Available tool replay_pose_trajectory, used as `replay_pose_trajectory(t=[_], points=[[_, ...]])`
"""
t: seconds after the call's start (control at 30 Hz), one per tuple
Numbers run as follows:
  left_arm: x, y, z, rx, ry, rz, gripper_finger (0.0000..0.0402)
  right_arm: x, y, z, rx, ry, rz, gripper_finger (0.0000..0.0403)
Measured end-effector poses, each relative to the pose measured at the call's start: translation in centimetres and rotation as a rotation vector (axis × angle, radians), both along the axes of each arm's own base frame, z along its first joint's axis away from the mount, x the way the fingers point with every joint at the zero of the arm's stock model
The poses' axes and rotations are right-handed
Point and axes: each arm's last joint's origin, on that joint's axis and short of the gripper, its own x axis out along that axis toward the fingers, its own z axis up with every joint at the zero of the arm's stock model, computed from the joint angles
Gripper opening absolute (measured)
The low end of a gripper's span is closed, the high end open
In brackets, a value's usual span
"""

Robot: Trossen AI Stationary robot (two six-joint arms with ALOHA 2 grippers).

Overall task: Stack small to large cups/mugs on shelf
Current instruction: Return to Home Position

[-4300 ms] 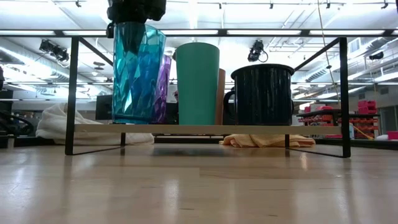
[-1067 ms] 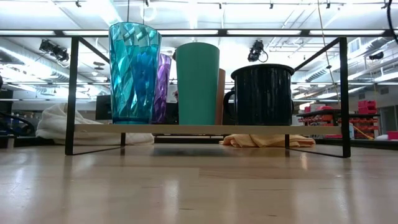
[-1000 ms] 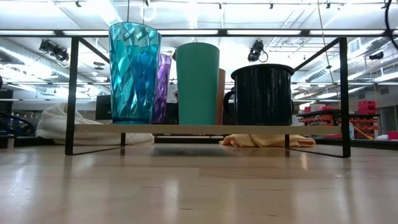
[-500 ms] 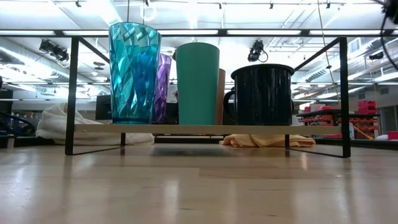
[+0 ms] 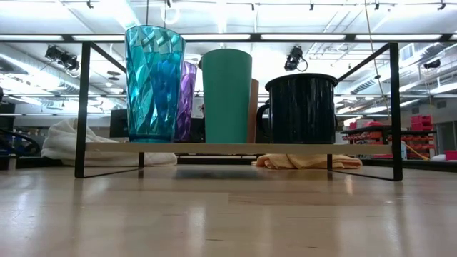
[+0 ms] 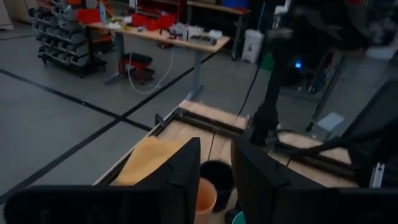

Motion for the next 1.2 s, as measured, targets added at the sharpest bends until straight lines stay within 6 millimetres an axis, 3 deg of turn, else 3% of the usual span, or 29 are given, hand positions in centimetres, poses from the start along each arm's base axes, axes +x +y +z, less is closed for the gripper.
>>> replay_pose_trajectory(t=[0.1,0.27,0.47,0.6,0.73,0.87,1.2], points=[[-0.4,0.0,-0.4,0.006,0.047,-0.002,0.0096,-0.5,-2.5,0.2,0.005,0.001,0.010,0.0133],[-2.2,0.1,-0.2,0.005,0.051,0.000,0.0098,-5.5,-4.5,1.6,-0.003,-0.010,-0.073,0.0133],[-6.3,0.6,0.1,0.023,0.032,0.077,0.0092,-11.5,-4.5,2.2,0.005,-0.017,-0.171,0.0132],[-8.5,0.7,-0.9,0.011,0.036,0.089,0.0093,-13.9,-4.2,1.9,0.025,0.013,-0.227,0.0132],[-9.6,0.9,-2.7,-0.002,-0.014,0.111,0.0093,-14.8,-4.0,1.4,0.042,-0.021,-0.237,0.0132],[-9.8,0.8,-5.2,0.016,-0.101,0.085,0.0088,-14.6,-4.1,-0.7,0.077,-0.027,-0.242,0.0132],[-9.5,0.1,-10.6,0.069,-0.259,-0.198,0.0083,-14.9,-4.0,-6.0,0.201,-0.083,-0.247,0.0132]])
